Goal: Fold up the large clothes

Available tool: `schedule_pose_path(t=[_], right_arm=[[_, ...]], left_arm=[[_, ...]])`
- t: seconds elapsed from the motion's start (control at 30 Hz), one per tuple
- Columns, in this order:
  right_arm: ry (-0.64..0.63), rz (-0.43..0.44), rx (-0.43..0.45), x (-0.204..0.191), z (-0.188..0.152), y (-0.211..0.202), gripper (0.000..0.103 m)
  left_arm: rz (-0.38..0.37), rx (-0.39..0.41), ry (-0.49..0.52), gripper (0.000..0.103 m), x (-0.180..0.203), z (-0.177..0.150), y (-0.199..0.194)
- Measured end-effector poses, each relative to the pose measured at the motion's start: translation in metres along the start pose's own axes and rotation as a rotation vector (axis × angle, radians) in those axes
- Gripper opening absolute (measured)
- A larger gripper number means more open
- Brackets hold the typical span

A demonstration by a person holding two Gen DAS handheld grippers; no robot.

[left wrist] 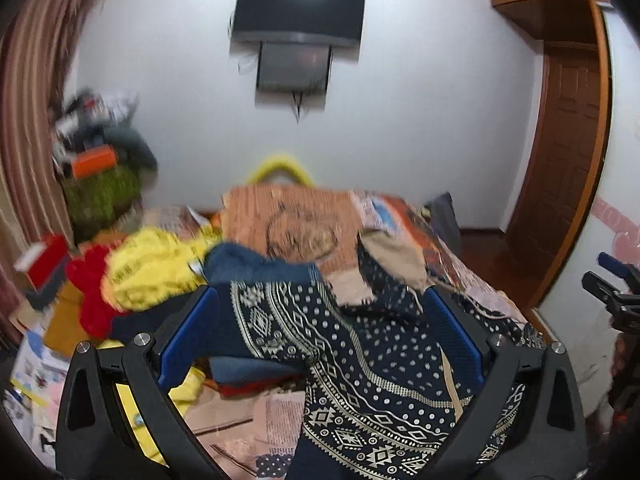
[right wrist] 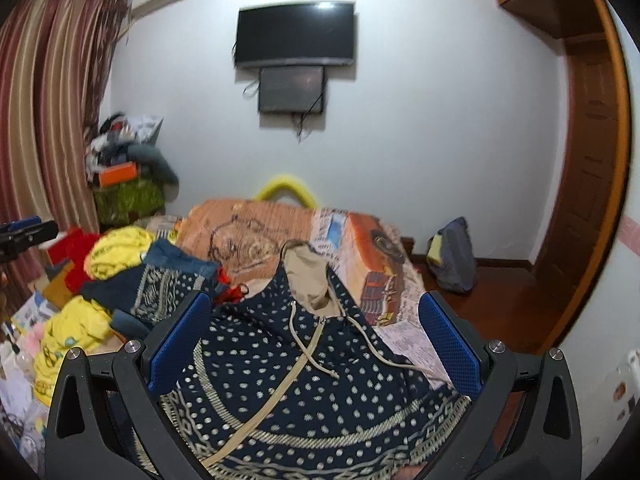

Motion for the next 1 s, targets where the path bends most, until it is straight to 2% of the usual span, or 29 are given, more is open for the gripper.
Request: schedule_pose_path(t=[0.13, 0.3, 0.47, 0.6, 0.7, 0.8, 1.0], right_arm=[[-0.013, 0.040, -0.109, 0.004, -0.003, 0.048, 0.103], [-0.010, 0.057, -0.258, 0.009, -0.024, 0.104, 0.103], [0.025, 0.024, -0.385, 0.018, -0.057, 0.153, 0.103], [0.052, -0.001, -0.471, 0.026, -0.082, 0.186, 0.103], [0.077, 0.006, -0.523, 0.028, -0.099, 0.204, 0.103], [0.100, 0.014, -0.561, 0.030, -0.112, 0.216, 0.103], [0.152, 0.038, -0.623, 0.033, -0.132, 0.234, 0.103]], left_arm=[[-0.001, -0.111, -0.056, 0.102, -0.036, -0.007, 0.047], [0.019, -0.265, -0.161, 0.102, -0.092, -0.038, 0.106], [0.021, -0.373, -0.390, 0.102, -0.158, -0.090, 0.148], [-0.025, -0.440, -0.612, 0.097, -0.202, -0.134, 0.172], [-0.048, -0.465, -0.711, 0.093, -0.220, -0.154, 0.186], [-0.026, -0.467, -0.768, 0.090, -0.239, -0.167, 0.201], [0.068, -0.413, -0.765, 0.081, -0.270, -0.165, 0.221]])
Point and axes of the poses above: each gripper's, at about its wrist camera, not at the fingertips, and y roughly the way its jaws point, x to its right, z to its top, the point moved 6 cm from there along y, roughly the way its jaws point, and after that the axes turned 3 degrees about y, right-handed, at the moved point
